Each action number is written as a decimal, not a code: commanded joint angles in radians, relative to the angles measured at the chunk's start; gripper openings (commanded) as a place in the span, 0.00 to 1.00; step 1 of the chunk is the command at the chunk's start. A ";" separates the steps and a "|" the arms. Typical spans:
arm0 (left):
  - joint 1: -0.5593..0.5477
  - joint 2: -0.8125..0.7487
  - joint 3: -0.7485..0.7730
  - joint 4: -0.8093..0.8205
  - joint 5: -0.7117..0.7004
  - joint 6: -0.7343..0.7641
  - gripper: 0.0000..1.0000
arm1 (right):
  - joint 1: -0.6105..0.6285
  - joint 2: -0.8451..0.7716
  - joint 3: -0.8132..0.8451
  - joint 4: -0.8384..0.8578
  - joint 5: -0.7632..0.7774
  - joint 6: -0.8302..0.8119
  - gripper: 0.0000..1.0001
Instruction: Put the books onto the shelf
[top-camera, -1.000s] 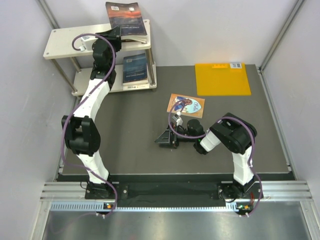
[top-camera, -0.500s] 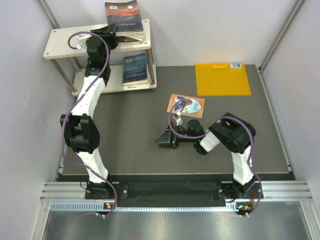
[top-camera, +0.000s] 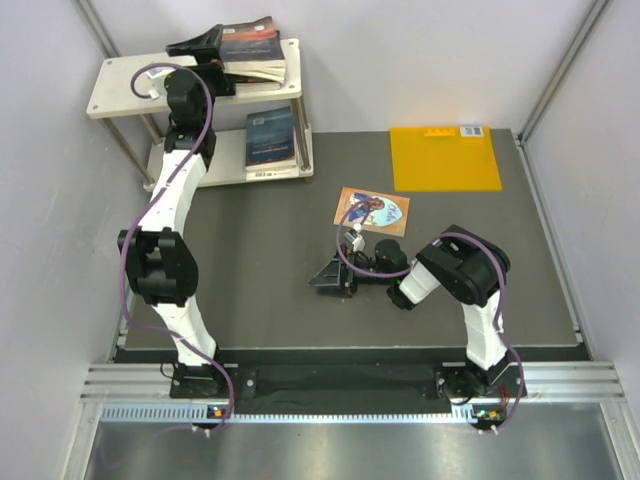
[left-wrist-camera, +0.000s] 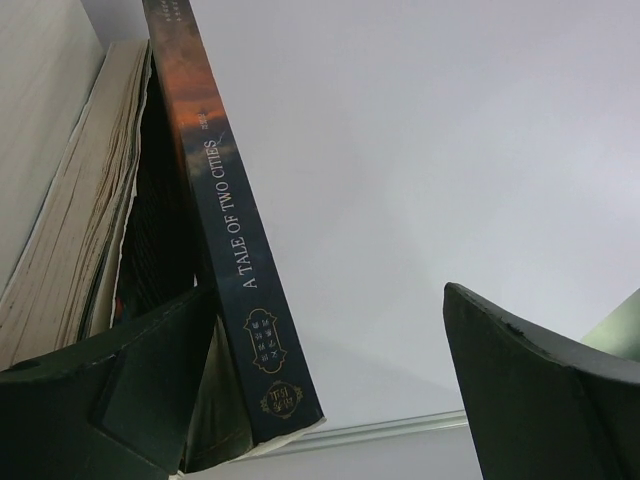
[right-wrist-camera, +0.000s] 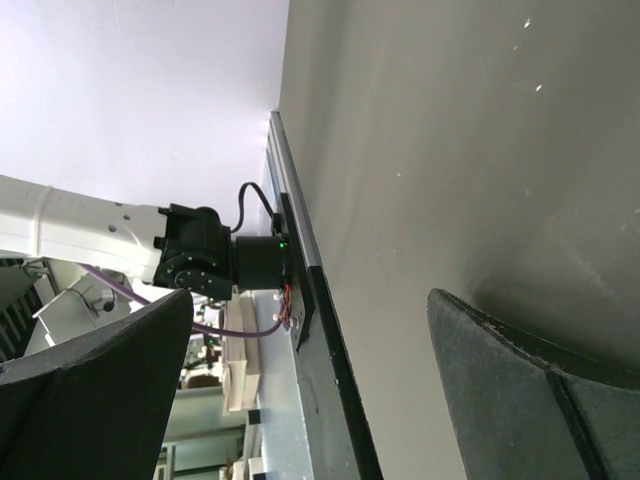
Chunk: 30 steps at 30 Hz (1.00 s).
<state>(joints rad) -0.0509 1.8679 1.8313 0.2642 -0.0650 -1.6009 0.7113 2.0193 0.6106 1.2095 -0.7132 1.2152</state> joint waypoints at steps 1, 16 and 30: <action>0.014 -0.050 0.074 0.109 -0.007 -0.076 0.99 | 0.004 0.019 0.015 0.061 -0.012 -0.003 1.00; 0.045 -0.099 0.037 0.042 0.028 -0.007 0.98 | 0.019 -0.284 0.043 -0.325 0.122 -0.282 1.00; 0.045 -0.090 -0.044 0.083 0.129 0.032 0.99 | 0.073 -0.429 0.957 -1.393 0.584 -0.983 1.00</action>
<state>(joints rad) -0.0078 1.8542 1.7977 0.2329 0.0292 -1.5940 0.7826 1.5497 1.4044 0.0277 -0.2409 0.4114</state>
